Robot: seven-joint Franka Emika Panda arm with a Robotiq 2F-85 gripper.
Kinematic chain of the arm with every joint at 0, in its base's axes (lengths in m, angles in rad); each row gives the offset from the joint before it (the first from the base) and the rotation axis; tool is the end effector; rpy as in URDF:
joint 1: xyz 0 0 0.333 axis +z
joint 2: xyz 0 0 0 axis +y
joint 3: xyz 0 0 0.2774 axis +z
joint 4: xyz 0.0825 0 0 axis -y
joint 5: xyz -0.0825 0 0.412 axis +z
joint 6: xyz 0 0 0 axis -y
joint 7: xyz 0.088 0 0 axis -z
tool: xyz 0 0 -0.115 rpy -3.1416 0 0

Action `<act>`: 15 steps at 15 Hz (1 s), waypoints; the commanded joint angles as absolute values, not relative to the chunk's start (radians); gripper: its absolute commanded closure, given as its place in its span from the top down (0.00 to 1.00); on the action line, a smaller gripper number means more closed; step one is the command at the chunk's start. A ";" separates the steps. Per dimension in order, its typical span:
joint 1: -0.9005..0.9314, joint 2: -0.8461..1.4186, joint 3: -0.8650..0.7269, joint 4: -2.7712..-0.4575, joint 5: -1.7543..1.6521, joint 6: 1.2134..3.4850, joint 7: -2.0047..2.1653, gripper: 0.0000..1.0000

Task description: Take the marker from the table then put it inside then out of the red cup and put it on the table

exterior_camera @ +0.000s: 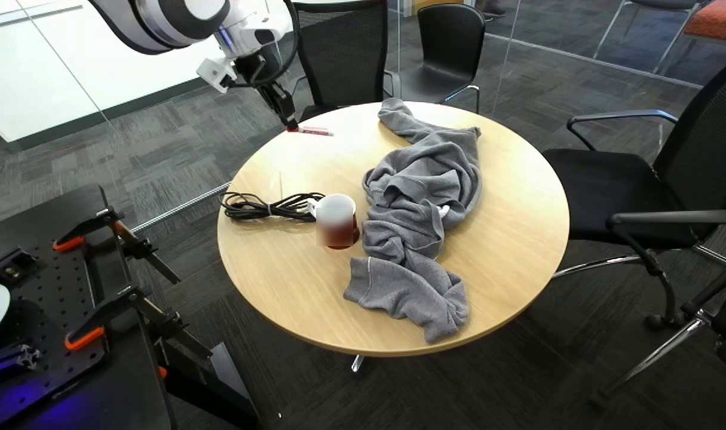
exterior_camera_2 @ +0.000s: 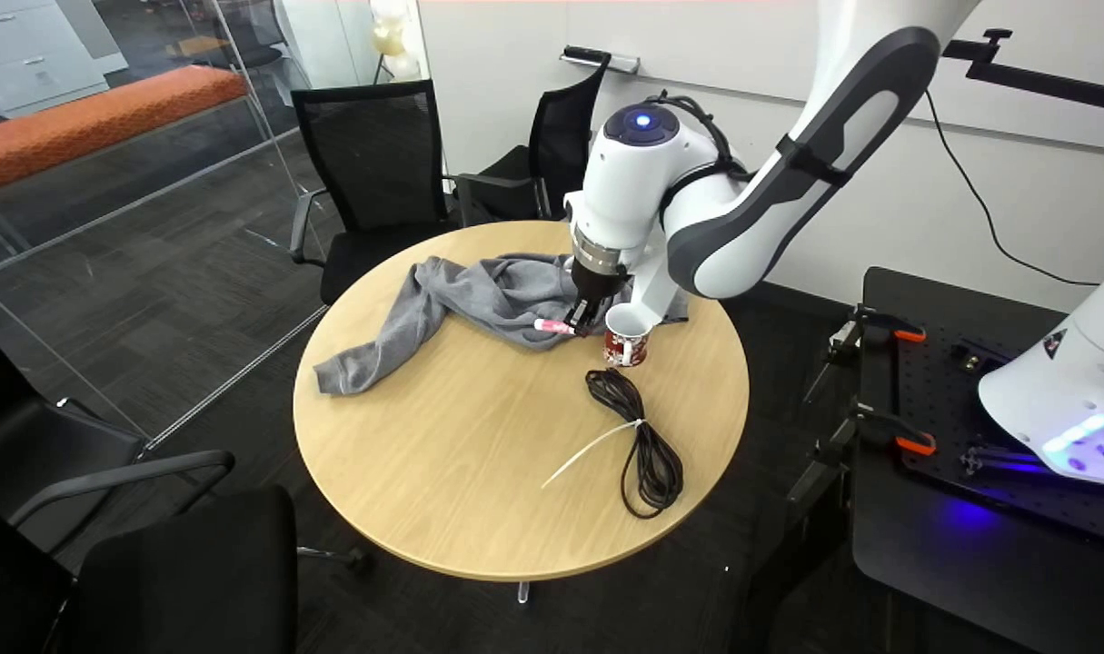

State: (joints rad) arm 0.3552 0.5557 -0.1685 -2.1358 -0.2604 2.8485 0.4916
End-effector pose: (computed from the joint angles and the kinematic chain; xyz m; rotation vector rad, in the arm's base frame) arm 0.5637 0.1128 0.0929 3.0060 -0.0435 0.3097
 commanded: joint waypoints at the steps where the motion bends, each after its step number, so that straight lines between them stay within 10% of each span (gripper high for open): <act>1: 0.377 0.642 -0.192 -2.074 -0.255 2.921 0.461 0.05; 15: 0.461 0.936 -0.248 -1.856 -0.105 3.042 0.416 0.05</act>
State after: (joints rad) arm 0.4544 0.8843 -0.2376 -1.9099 -0.1525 3.0219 0.4566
